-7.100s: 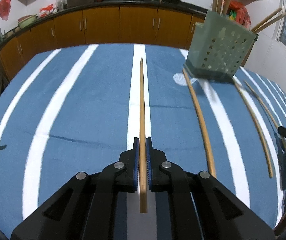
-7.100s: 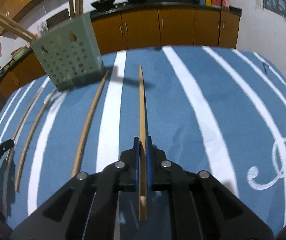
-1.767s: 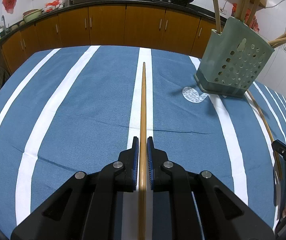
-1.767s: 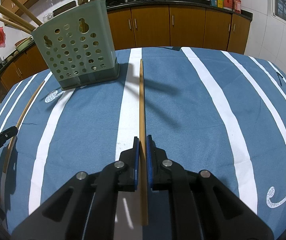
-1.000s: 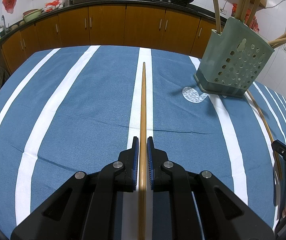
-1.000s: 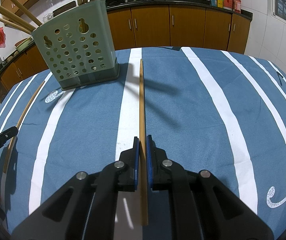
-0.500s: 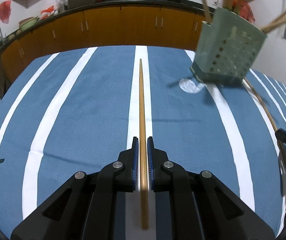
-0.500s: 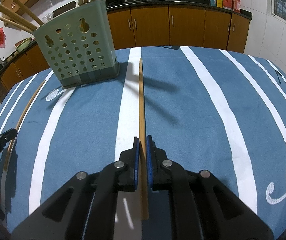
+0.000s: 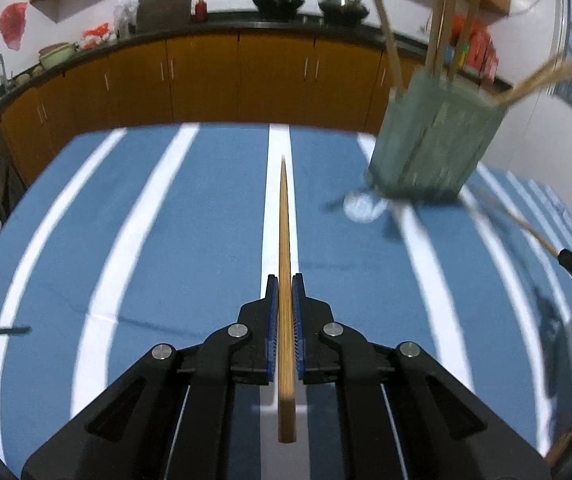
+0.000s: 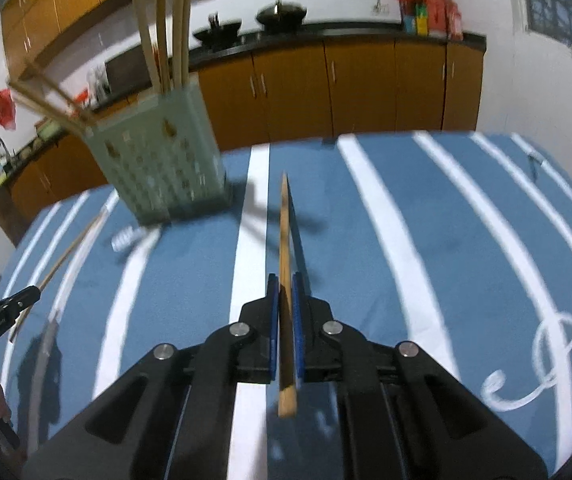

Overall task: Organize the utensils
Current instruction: 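Lift both chopsticks upright into the green holder and open both tools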

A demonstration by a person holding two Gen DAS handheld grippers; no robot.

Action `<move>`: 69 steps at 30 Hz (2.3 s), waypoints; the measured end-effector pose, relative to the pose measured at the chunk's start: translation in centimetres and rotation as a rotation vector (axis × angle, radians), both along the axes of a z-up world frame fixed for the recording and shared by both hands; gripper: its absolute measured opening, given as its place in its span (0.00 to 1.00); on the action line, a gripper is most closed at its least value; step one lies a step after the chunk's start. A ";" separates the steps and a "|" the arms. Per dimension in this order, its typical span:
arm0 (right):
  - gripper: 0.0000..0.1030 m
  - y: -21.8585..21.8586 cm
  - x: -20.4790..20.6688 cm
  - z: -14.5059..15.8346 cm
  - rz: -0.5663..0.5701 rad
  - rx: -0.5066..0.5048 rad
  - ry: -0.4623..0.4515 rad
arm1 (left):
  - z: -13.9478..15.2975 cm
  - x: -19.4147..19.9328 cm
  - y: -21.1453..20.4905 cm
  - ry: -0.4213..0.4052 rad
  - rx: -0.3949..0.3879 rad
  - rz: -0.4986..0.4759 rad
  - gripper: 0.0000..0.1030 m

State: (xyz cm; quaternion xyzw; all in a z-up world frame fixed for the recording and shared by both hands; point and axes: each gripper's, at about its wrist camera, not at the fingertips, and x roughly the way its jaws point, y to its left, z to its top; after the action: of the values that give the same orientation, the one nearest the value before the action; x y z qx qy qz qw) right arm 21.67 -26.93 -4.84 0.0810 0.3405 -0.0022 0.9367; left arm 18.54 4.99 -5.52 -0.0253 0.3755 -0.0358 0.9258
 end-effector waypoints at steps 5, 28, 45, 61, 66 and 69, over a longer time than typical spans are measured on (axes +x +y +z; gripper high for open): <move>0.07 -0.7 -0.7 3.7 -0.022 -0.002 -0.111 | 4.5 -0.4 0.4 -0.120 -0.028 0.007 0.07; 0.07 0.1 -3.2 17.5 0.135 0.194 -0.437 | 15.8 -1.5 -3.4 -0.321 -0.159 -0.226 0.07; 0.07 2.5 1.8 20.8 0.056 0.083 -0.616 | 18.4 2.0 -7.2 -0.446 -0.134 -0.202 0.07; 0.08 4.1 7.3 16.2 0.092 0.069 -0.460 | 14.9 5.2 -8.5 -0.367 -0.102 -0.190 0.07; 0.24 3.6 6.2 16.2 0.079 0.064 -0.468 | 15.3 4.6 -7.0 -0.358 -0.144 -0.154 0.29; 0.29 3.1 4.9 16.5 0.063 0.062 -0.484 | 16.0 3.5 -6.1 -0.388 -0.138 -0.126 0.44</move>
State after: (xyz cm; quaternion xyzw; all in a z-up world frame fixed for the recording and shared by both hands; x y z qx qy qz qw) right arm 26.59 -23.86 11.65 0.0973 0.1087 0.0570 0.9877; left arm 22.03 -1.07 10.53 -0.0579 0.1876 -0.1237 0.9727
